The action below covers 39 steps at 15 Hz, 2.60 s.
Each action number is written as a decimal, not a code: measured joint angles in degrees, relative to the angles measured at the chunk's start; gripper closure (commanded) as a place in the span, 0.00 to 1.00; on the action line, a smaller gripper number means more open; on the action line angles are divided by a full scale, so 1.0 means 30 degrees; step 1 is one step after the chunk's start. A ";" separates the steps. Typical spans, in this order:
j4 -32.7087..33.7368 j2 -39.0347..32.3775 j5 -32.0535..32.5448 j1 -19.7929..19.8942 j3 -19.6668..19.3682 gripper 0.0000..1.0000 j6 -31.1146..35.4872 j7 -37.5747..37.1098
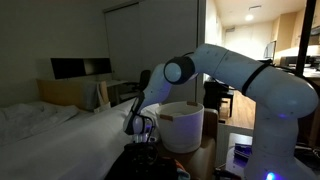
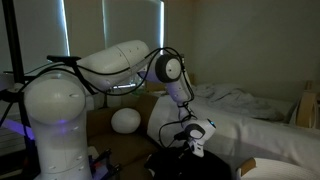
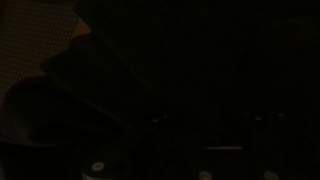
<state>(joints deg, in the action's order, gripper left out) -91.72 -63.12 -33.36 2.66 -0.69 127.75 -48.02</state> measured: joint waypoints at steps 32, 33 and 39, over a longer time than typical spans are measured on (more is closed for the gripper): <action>-0.6592 1.0947 0.1358 -0.1268 -0.1309 0.89 0.1735 -0.1825; -0.7199 1.1726 0.1763 -0.1129 -0.1473 0.90 0.1518 -0.1639; -1.0291 1.4672 0.4001 0.0396 -0.2629 0.82 -0.0340 0.1514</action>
<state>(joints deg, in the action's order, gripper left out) -122.59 -19.10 -21.36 3.84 -8.58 126.73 -43.47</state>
